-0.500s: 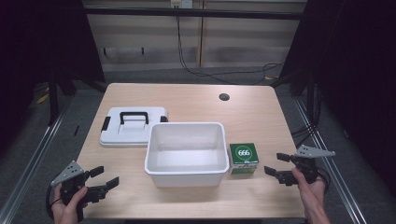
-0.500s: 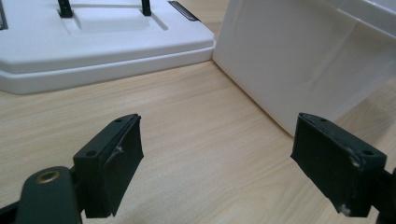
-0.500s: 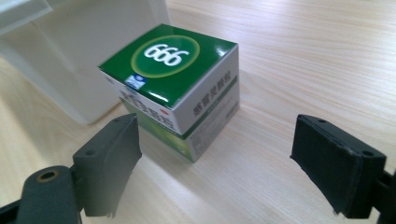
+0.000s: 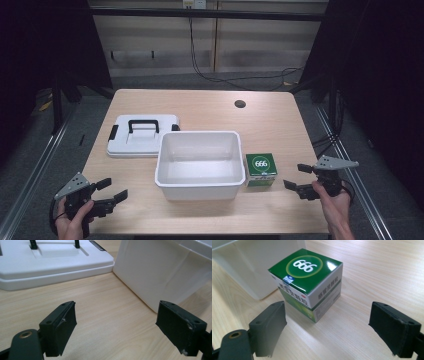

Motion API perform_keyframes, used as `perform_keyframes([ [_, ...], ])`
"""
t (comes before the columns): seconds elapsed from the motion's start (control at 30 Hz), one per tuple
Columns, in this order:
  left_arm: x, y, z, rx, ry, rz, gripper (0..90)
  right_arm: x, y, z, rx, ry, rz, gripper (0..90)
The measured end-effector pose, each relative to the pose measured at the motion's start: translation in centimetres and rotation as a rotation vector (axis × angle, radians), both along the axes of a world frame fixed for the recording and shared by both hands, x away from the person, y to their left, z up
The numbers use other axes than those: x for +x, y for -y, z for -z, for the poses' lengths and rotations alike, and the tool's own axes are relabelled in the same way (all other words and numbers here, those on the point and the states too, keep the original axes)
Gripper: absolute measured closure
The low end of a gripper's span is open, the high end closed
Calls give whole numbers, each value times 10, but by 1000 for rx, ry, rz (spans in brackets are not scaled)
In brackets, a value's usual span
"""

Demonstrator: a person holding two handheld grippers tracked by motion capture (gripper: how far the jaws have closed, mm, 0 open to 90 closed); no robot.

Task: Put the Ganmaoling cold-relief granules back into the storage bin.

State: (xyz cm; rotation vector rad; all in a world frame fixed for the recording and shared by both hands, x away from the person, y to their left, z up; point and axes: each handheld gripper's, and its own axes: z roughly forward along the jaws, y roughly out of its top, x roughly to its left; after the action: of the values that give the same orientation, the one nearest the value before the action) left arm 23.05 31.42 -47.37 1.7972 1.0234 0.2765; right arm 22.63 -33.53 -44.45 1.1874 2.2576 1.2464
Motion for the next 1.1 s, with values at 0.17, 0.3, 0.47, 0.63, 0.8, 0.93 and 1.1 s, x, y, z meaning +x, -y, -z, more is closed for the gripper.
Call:
perform_keyframes([
  [0.17, -1, 0, -1, -5, 7, 2, 159, -2, -4, -12, -32, 26, -12, 132],
  [0.3, 0, 1, -1, 1, 7, 3, 159, 0, -9, -18, -67, 40, -51, 132],
  [0.47, 0, 0, 0, 2, 5, -5, 159, 6, -18, -28, -110, 37, -109, 131],
  [0.63, 1, 2, 1, 6, 0, 0, 159, 13, -27, -34, -152, 30, -155, 131],
  [0.8, 0, 0, 1, 2, -1, -5, 158, 21, -36, -42, -190, 14, -192, 132],
  [0.93, 0, 1, 0, 7, 2, -6, 159, 26, -43, -46, -206, 17, -216, 132],
  [1.1, 1, 0, 1, 5, -3, -5, 159, 33, -49, -49, -219, 9, -236, 131],
])
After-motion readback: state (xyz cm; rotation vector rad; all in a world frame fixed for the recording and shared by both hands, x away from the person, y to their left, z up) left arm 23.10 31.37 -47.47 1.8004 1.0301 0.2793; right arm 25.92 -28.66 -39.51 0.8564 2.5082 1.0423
